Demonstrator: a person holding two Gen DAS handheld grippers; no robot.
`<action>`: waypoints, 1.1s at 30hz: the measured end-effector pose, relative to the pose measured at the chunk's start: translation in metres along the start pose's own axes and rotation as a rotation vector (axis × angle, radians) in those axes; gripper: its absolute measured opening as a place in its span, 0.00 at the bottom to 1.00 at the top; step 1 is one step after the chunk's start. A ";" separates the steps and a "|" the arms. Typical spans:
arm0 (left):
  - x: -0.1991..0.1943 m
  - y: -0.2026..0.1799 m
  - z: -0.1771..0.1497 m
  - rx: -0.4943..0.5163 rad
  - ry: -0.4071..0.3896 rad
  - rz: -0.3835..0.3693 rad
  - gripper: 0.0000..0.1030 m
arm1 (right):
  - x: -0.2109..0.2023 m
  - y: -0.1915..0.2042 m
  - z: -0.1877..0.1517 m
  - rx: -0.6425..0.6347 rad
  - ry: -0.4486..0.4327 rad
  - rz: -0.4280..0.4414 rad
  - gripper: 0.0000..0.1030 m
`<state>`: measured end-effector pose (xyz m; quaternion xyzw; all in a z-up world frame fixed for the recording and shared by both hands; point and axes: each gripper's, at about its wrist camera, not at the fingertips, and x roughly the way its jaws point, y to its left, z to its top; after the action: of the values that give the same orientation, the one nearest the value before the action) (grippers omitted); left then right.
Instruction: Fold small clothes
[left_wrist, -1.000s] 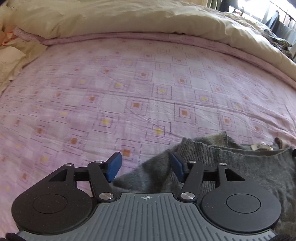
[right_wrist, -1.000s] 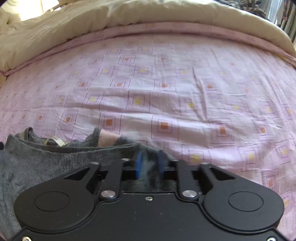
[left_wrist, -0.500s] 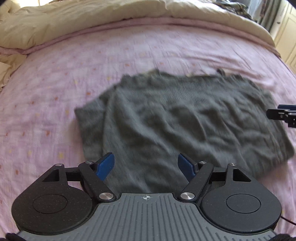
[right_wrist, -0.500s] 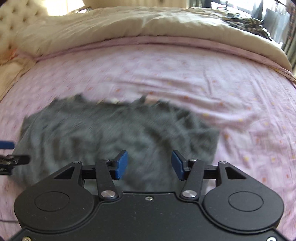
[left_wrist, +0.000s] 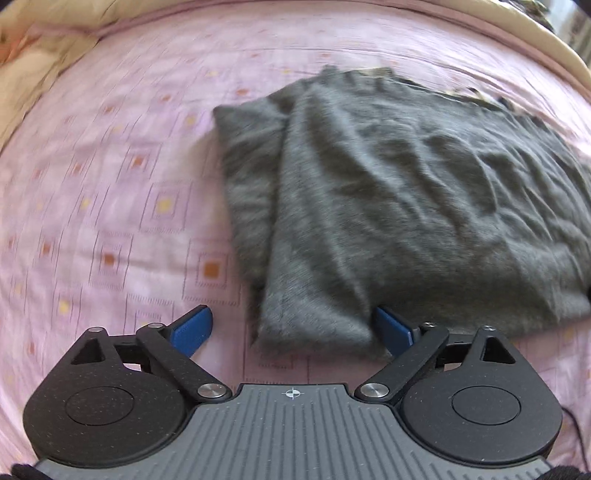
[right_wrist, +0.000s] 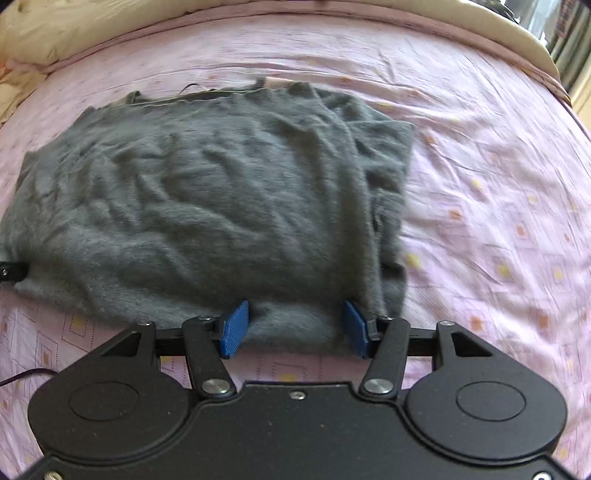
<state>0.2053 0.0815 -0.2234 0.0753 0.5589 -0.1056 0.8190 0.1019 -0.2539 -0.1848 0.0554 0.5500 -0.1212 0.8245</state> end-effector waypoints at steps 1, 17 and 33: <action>-0.001 0.001 -0.001 -0.010 0.001 -0.003 0.92 | -0.002 -0.002 0.001 0.006 0.003 0.004 0.59; -0.011 -0.013 -0.052 -0.003 0.071 0.016 0.95 | -0.015 -0.047 -0.046 0.254 0.088 0.100 0.79; -0.011 -0.018 -0.041 -0.073 0.153 0.026 0.90 | -0.017 -0.048 -0.064 0.176 0.005 0.165 1.00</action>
<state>0.1599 0.0744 -0.2284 0.0606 0.6224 -0.0686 0.7774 0.0260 -0.2831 -0.1923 0.1727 0.5328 -0.1006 0.8223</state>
